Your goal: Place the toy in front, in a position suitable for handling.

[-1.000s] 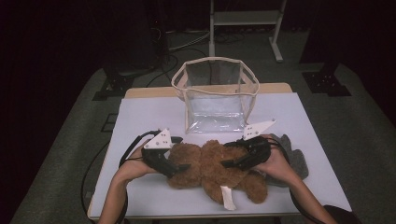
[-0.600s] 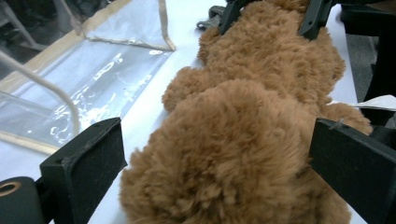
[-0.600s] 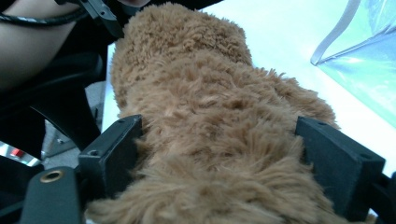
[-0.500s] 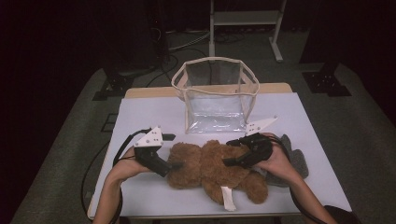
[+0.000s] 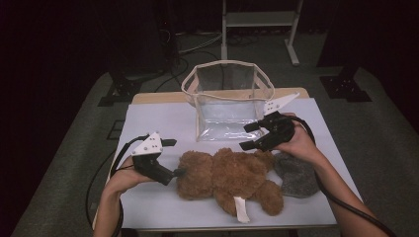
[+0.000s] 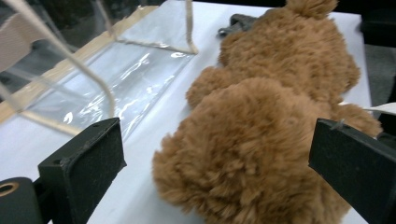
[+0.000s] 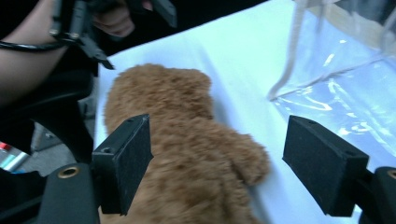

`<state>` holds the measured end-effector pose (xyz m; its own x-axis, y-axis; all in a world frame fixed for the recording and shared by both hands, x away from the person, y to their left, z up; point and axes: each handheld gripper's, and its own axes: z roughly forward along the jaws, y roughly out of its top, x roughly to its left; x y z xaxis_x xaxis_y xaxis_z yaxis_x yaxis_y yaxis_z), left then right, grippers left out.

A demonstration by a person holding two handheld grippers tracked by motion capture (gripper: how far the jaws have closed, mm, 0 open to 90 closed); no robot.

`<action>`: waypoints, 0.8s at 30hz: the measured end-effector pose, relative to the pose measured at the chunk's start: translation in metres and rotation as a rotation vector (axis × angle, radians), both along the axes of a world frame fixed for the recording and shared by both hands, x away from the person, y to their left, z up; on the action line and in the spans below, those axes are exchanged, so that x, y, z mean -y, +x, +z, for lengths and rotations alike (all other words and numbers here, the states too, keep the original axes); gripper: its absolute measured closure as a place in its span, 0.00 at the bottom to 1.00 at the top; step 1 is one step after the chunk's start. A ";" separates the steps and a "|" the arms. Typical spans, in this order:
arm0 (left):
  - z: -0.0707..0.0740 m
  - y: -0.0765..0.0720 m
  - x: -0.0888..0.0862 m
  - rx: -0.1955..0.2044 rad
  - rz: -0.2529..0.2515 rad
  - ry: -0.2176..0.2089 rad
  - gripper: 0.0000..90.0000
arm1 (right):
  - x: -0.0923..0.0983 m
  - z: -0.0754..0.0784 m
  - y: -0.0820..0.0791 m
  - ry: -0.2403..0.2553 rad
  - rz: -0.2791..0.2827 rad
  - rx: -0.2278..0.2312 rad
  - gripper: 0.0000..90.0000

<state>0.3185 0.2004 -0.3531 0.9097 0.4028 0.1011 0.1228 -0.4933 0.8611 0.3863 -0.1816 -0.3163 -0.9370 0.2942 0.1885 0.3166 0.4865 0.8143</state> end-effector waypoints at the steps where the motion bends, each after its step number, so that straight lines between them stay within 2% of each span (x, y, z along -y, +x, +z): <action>1: 0.000 0.000 -0.002 -0.004 0.001 -0.002 0.03 | -0.001 0.002 0.004 -0.004 0.001 0.001 0.25; 6: 0.000 0.003 -0.009 -0.003 0.029 -0.004 0.03 | -0.010 0.010 0.022 -0.044 0.001 0.006 0.25; 10: 0.002 0.002 -0.010 0.002 0.021 -0.001 0.03 | -0.017 0.010 0.035 -0.072 -0.010 -0.005 0.25; 13: 0.002 0.003 -0.011 0.000 0.028 -0.006 0.03 | -0.022 0.012 0.037 -0.073 -0.006 -0.007 0.25; 17: 0.002 0.003 -0.014 0.003 0.038 0.013 0.03 | -0.028 0.015 0.038 -0.081 0.003 0.004 0.25; 21: 0.003 0.002 -0.016 0.002 0.043 0.006 0.03 | -0.031 0.017 0.041 -0.105 0.007 0.011 0.25; 24: 0.003 0.001 -0.018 0.000 0.049 0.006 0.03 | -0.031 0.021 0.046 -0.101 0.010 0.021 0.25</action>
